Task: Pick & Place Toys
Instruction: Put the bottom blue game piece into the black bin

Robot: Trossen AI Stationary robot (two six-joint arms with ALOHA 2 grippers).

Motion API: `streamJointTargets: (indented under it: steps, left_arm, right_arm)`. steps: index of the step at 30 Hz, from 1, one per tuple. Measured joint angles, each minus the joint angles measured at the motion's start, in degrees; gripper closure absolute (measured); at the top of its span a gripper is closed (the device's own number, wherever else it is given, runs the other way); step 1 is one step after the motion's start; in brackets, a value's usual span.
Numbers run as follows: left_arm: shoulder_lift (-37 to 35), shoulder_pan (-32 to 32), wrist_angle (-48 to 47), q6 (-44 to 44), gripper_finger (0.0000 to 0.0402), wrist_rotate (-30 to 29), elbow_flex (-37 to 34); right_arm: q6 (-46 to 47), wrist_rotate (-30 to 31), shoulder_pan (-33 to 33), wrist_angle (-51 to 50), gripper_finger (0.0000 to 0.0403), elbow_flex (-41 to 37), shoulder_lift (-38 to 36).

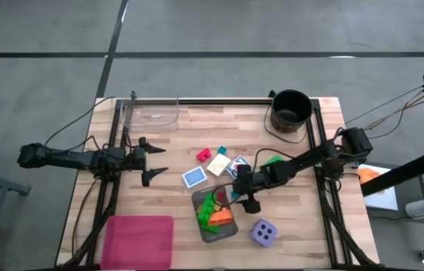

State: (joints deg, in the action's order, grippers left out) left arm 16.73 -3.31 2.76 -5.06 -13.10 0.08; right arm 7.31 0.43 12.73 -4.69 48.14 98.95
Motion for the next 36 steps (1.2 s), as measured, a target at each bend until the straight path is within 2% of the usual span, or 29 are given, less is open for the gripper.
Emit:
streamJointTargets:
  steps: [5, 8, 12, 17, 18, 27, 36]
  left_arm:
    - [0.01, 0.00, 0.00, 0.02, 0.0033, 0.01, 0.00]
    - [0.02, 0.00, 0.00, 0.00, 0.0033, 0.00, 0.00]
    - [0.00, 0.02, 0.00, 0.00, 0.0033, 0.00, 0.00]
    - [0.02, 0.02, 0.00, 0.00, 0.0033, -0.01, 0.00]
    - [0.02, 0.01, 0.00, 0.00, 0.0033, -0.01, 0.00]
    - [0.02, 0.00, 0.00, 0.00, 0.0033, -0.14, 0.00]
    - [0.02, 0.00, 0.00, 0.00, 0.0033, -0.23, 0.00]
  right_arm:
    - [-0.16, 0.01, 0.02, -0.10, 0.0054, 0.99, 2.99]
    - [-0.17, 0.24, 0.02, -0.07, 0.0081, 1.71, 4.33]
    - [-0.19, 0.36, 0.00, 0.16, 0.0149, 2.16, 5.03]
    - [-0.59, -0.05, 0.07, -0.50, 0.0263, 2.12, 4.15]
    - [-1.00, -0.09, 0.07, -0.97, 0.0276, 2.09, 3.93]
    - [-1.72, -0.15, 0.22, -7.47, 0.0274, 1.88, 0.10]
    - [-3.91, 0.02, 0.83, -5.26, 0.0274, 1.55, -7.08]
